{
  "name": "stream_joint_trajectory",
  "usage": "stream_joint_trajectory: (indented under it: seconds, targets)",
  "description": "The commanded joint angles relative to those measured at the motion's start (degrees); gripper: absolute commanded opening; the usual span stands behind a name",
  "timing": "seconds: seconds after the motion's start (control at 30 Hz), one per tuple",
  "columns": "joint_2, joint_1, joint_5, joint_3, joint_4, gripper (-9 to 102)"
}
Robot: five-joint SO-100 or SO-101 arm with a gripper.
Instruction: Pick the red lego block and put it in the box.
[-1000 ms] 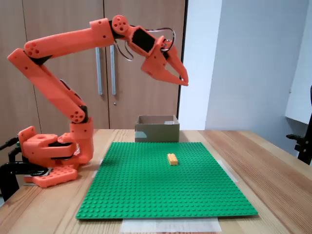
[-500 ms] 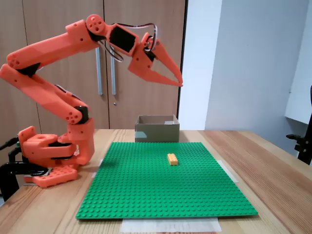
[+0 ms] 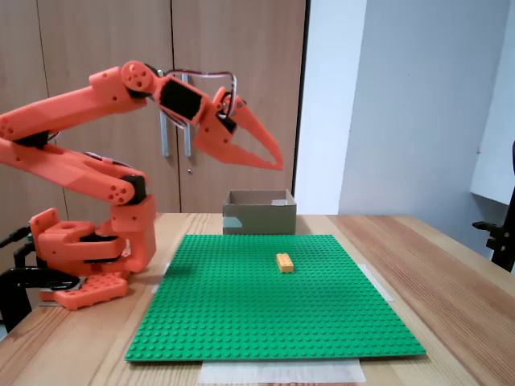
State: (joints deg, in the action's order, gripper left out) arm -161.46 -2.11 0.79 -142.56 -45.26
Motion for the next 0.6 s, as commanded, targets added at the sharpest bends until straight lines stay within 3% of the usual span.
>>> stream_joint_trajectory:
  seconds: [0.0, 0.57]
  targets:
    - [-4.04, 0.79, -0.79, -3.43, 1.14, -1]
    - [-17.75, 0.88, -2.72, -25.66, 3.52, -1]
